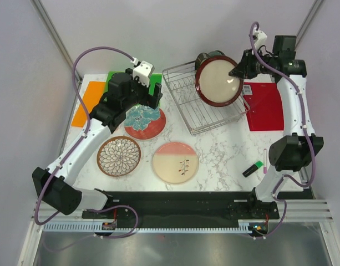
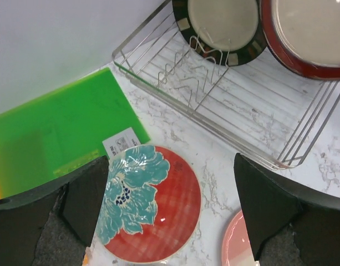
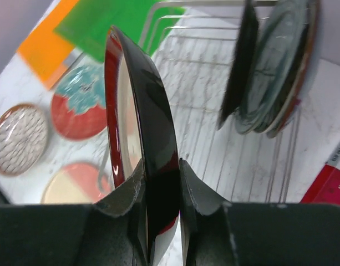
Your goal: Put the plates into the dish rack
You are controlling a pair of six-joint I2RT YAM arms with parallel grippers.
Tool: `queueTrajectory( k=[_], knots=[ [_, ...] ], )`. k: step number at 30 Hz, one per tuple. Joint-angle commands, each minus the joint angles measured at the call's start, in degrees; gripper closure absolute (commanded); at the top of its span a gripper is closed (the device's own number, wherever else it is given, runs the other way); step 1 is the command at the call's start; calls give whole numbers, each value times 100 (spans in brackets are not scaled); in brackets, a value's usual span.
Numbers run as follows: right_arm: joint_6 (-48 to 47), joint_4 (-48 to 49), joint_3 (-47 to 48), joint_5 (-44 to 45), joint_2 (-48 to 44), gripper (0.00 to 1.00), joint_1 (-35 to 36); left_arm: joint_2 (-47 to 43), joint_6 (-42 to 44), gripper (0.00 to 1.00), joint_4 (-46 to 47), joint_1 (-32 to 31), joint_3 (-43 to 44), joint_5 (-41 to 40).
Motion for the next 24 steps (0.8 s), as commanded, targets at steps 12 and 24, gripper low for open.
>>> queueTrajectory(
  k=[12,24],
  knots=[
    [472,4822,-1255,6084,-502,100,2545,-131,-109,1,-38,329,-665,398],
    [-637,5139,-1133,7518,298,100,2827,-184,-224,2,41,373,-946,477]
  ],
)
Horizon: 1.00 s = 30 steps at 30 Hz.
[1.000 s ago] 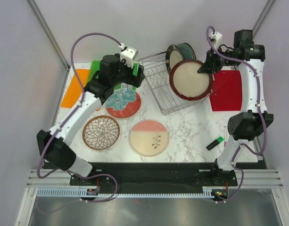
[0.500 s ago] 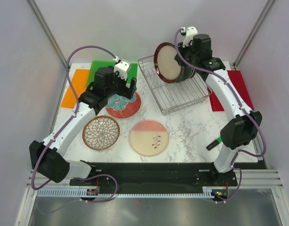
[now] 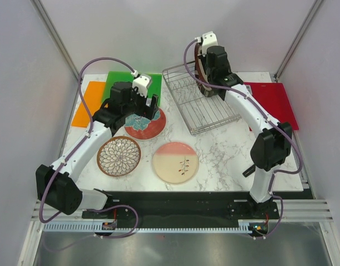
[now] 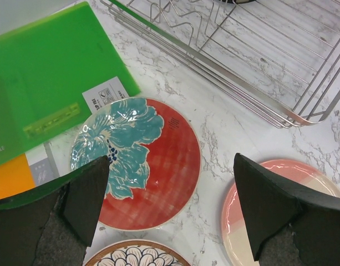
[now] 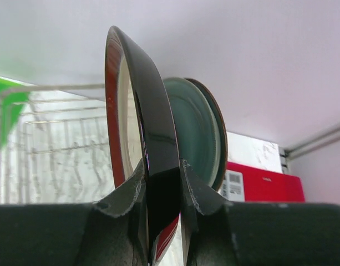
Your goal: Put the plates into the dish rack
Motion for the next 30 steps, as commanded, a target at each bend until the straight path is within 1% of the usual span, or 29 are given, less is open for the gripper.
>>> queueTrajectory(
  k=[1,8,13,20,23,26,27,30],
  knots=[
    [-390,993,292,594,112,100,-1,-134,-169,2,187,30,-83,103],
    [-460,984,652,664,578,100,7,-90,-205,2,187,65,-118,138],
    [-443,668,1057,761,1035,100,7,-2,-213,2,187,74,-110,138],
    [-416,457,1075,769,1378,100,7,130,-327,1,161,83,-57,130],
    [-407,422,978,787,1413,98,7,104,-424,1,117,92,-101,156],
    [-407,422,925,848,1413,87,7,25,-451,2,108,92,-188,217],
    [-407,431,925,857,1422,72,7,-2,-468,1,108,83,-206,235],
    [-443,335,960,787,1361,47,7,-81,-485,1,73,92,-285,235]
  ],
)
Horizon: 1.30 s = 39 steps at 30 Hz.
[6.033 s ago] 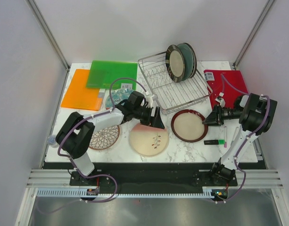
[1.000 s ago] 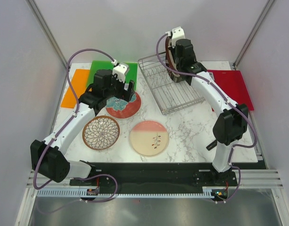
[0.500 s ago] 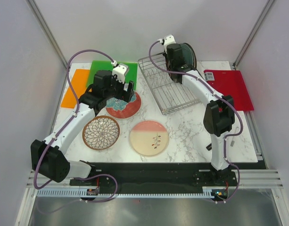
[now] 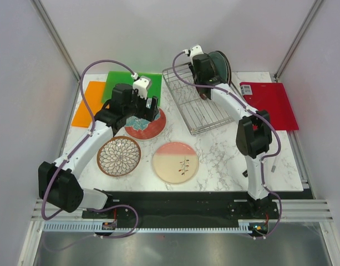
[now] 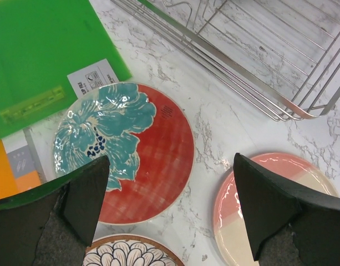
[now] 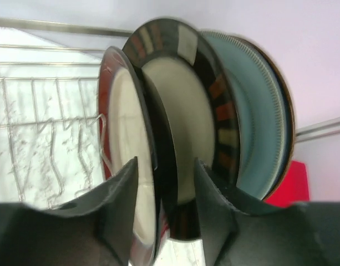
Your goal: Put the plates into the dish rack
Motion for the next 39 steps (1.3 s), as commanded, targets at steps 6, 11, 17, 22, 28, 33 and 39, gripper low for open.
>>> queueTrajectory(
  k=[6,11,17,22,28,33,39],
  knots=[
    [-115,485,51,269,-730,32,-43,-366,-459,1,71,26,-325,236],
    [95,-189,-510,-169,-1720,26,-34,-585,-987,0,-341,44,-589,121],
    [1572,-1324,-2887,-3154,-3864,16,-166,-858,-2164,0,-685,307,-1546,823],
    [2503,-1599,-4510,-4572,-4694,12,-376,-955,-3484,4,-186,703,-2705,1694],
    [3777,-940,-6136,-5584,-5081,15,-526,-552,-3520,11,386,694,-2989,2230],
    [4375,-149,-7385,-6067,-5328,17,-526,-120,-3423,14,467,668,-2682,2293],
    [4201,212,-7588,-6103,-5460,16,-526,-172,-3011,13,-1155,668,-1866,1275]
  ],
)
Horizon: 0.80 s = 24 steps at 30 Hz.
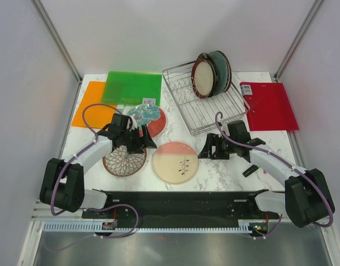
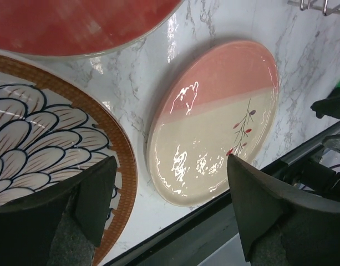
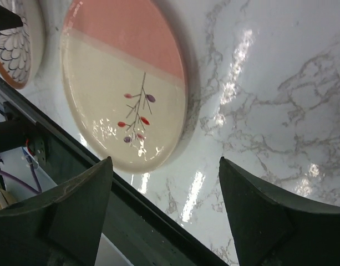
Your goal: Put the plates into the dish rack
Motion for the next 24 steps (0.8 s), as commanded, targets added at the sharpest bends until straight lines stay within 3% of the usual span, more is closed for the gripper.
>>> queueTrajectory(
  k=[1,4,12,18,24],
  knots=[
    [48,804,68,-270,-223,16,-10,-231,332,13,-1194,-27,872,-816],
    [65,918,-1,-269,-65,16,-2,-311,631,14,-1293,-53,1444,-863],
    [196,1138,-168,-322,138,17,-212,794,904,16,-537,-413,1998,-211],
    [294,1323,-415,-383,-3,17,-353,1183,1203,18,-510,-642,1982,-308],
    [626,1753,-626,-568,251,17,-362,1174,957,16,-501,-852,1454,-598]
  ],
)
